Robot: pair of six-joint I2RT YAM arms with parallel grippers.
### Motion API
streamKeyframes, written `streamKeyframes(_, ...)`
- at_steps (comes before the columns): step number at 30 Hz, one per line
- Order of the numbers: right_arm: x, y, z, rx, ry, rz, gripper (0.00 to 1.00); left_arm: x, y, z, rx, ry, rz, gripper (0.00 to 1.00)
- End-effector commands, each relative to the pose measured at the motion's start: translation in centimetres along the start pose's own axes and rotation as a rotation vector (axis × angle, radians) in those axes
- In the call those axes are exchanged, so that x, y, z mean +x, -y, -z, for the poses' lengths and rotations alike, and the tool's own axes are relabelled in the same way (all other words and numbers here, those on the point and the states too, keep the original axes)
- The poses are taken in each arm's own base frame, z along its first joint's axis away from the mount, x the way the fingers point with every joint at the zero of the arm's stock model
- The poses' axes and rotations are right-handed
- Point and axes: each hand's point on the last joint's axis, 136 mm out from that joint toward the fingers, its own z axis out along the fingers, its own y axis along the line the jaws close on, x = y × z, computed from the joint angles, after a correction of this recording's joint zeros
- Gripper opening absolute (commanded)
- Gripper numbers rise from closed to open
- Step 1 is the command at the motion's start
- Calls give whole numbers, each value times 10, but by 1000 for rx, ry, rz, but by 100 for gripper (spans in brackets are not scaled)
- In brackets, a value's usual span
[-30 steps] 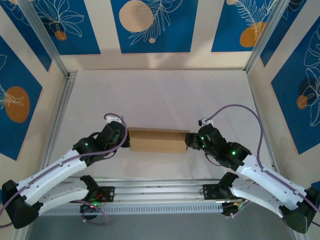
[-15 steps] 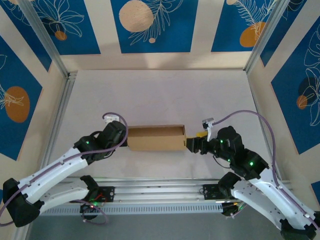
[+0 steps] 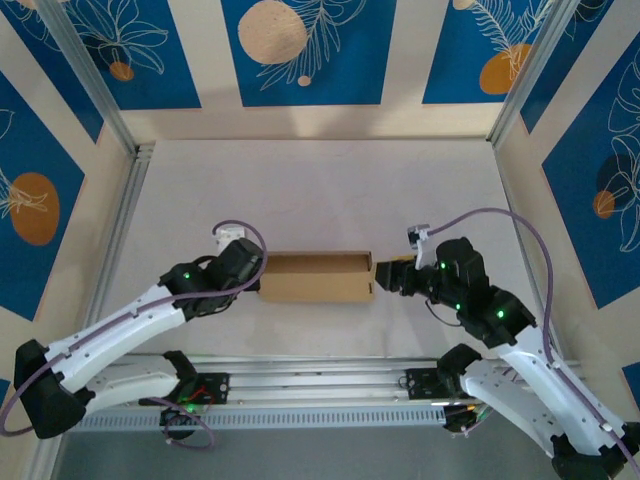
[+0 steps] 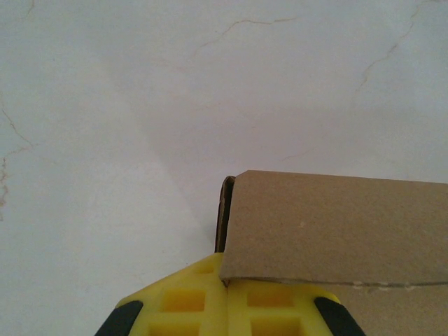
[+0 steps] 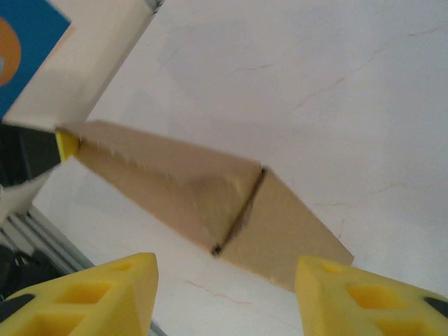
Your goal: Fold the paper box
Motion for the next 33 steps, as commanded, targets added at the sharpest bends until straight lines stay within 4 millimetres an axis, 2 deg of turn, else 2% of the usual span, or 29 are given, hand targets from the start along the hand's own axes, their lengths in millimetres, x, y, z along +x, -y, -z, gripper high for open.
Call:
streamKeyframes(1,-17,10,4,91,4,-120,52,42,-20,-6,-123,-162,-115,0)
streamKeyframes(3,-22,19,3,151,-3,-174,50,39,-15,-4,-130,-151,-132,0)
streamKeyframes(7,-28,24,-3,201,-16,-210,47,36,-7,-1,-157,-133,-163,0)
streamKeyframes(15,-12,35,-24,273,-84,-230,42,36,1,0,-175,-118,-189,0)
streamKeyframes(22,29,36,-39,297,-172,-172,33,35,0,1,-175,-113,-185,0)
streamKeyframes(28,71,54,-40,359,-249,-153,26,35,3,2,-153,-113,-178,0)
streamKeyframes(33,83,65,-36,400,-263,-159,21,30,9,6,-103,-91,-163,0)
